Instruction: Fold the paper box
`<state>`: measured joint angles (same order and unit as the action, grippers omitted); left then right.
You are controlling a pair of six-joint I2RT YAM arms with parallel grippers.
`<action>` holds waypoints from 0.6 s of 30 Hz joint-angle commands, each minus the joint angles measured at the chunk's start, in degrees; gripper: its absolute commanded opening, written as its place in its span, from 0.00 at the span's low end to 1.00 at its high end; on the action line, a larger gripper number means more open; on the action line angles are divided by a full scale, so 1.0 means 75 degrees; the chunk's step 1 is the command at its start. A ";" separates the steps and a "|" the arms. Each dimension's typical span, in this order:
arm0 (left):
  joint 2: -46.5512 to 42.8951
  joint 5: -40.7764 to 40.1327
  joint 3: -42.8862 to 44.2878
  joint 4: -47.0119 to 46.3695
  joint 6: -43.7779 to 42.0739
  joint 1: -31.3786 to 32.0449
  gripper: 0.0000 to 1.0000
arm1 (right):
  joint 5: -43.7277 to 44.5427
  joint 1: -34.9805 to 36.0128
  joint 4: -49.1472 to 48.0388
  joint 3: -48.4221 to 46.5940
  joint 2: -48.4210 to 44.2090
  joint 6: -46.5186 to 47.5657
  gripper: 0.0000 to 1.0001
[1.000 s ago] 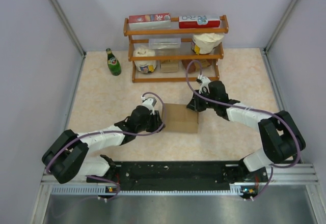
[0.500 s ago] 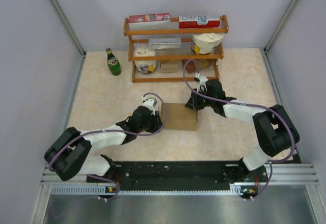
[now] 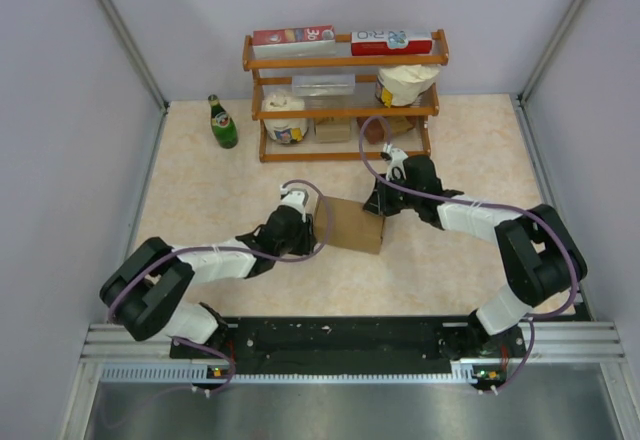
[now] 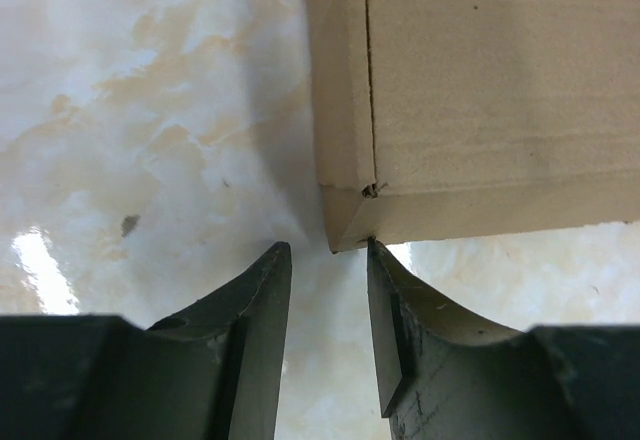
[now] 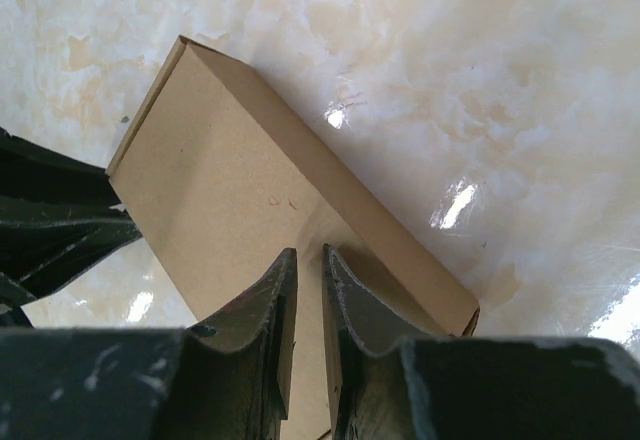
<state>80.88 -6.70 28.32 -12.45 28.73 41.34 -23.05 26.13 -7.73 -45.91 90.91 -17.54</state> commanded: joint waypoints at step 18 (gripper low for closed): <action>0.0397 -0.1626 0.1042 0.0230 -0.0210 0.0007 0.45 | 0.1427 0.0032 0.1486 -0.0276 -0.1610 0.0171 0.19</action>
<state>88.09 -16.88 36.36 -11.46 27.05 41.30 -25.15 26.13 0.60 -45.84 84.07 -16.58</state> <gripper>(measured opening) 0.449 0.189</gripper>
